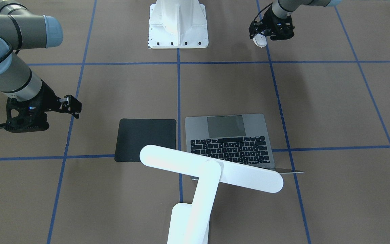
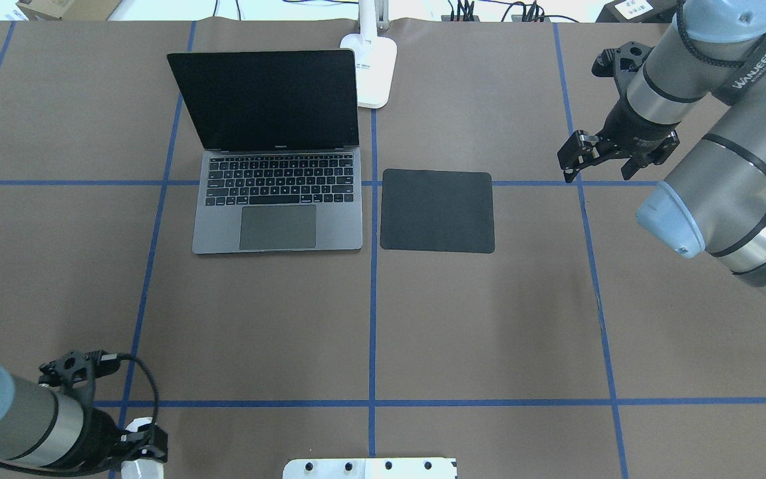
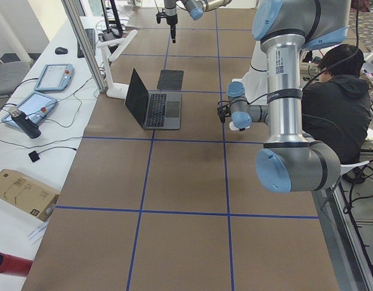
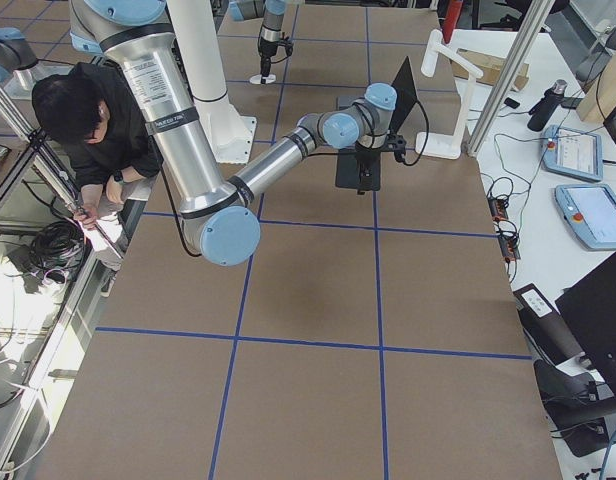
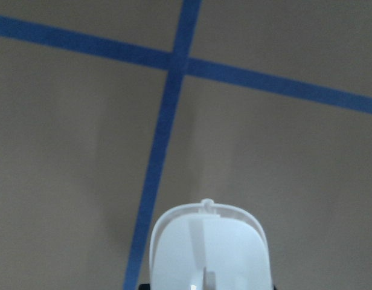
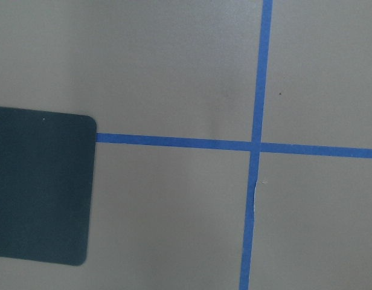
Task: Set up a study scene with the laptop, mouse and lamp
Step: 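Carry the white mouse with the left gripper over the black mouse pad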
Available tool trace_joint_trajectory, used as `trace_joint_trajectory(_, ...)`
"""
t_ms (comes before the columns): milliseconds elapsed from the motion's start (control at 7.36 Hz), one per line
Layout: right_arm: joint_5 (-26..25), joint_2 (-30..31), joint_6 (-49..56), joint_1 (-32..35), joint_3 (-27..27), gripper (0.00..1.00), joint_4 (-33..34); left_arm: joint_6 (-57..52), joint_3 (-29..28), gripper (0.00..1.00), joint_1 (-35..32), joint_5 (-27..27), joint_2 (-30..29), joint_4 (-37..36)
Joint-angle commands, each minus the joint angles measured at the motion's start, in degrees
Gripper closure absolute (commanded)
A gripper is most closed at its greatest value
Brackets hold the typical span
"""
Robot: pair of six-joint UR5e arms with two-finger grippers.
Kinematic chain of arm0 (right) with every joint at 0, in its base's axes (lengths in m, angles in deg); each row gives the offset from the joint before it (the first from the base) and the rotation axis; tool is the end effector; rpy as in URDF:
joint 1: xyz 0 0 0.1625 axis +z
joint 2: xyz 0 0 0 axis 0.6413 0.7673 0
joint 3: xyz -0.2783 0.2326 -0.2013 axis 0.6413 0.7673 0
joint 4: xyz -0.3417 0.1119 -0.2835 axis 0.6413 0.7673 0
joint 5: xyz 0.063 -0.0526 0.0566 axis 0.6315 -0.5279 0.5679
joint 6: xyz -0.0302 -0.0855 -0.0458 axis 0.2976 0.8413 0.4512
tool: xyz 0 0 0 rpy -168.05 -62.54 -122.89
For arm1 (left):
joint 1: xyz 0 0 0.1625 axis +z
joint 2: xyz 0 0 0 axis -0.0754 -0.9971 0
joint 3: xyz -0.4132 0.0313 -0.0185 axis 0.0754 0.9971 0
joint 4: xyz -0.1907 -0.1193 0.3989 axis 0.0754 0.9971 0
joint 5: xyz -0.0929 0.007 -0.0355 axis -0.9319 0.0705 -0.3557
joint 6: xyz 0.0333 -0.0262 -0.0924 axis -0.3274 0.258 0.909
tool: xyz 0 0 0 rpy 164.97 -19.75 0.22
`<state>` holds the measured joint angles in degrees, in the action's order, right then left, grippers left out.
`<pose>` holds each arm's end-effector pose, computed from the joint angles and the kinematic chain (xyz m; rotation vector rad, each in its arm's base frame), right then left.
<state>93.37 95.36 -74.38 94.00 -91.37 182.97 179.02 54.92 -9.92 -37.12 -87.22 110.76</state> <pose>-0.3196 -0.5656 0.3088 -0.0245 -0.7794 -0.0694 0.4464 -0.2087 0.3504 -0.2977 0.9265 -0.0959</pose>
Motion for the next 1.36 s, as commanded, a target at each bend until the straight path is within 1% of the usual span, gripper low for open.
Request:
trace_joint_trajectory(0,-0.1,0.1,0.1,0.0,0.2,0.00,0.0,-3.2,-3.7,0.51,-5.9,-1.5,-21.1,-20.8)
trace_joint_trajectory(136,-0.1,0.9,0.1,0.2,0.0,0.00,0.0,-3.2,-8.0,0.51,-6.9,-1.5,-28.3,-23.1)
trace_joint_trajectory(408,0.2,3.0,0.4,1.9,-0.7,0.00,0.0,-3.2,-18.6,0.52,-9.5,-1.4,-38.8,-23.1)
trace_joint_trajectory(543,0.2,4.2,0.7,2.5,-0.9,0.00,0.0,-3.2,-25.4,0.52,-10.4,-1.2,-45.4,-23.0)
trace_joint_trajectory(679,0.1,4.9,2.1,3.0,-1.0,0.00,0.0,-3.2,-31.9,0.54,-11.4,-0.9,-51.7,-22.9)
trace_joint_trajectory(815,0.2,5.4,2.4,3.5,-1.0,0.00,0.0,-5.4,-38.7,0.54,-12.3,-0.7,-58.5,-23.0)
trace_joint_trajectory(951,0.2,5.3,2.4,3.6,-1.0,0.00,0.0,-7.1,-43.7,0.55,-12.6,1.8,-63.1,-23.0)
trace_joint_trajectory(1087,0.2,5.4,2.4,3.6,-1.0,0.00,0.0,-9.5,-47.4,0.55,-12.6,3.0,-65.4,-22.3)
trace_joint_trajectory(1223,0.3,5.3,2.4,4.0,-1.2,0.00,0.0,-10.4,-49.5,0.55,-12.8,4.8,-67.0,-22.2)
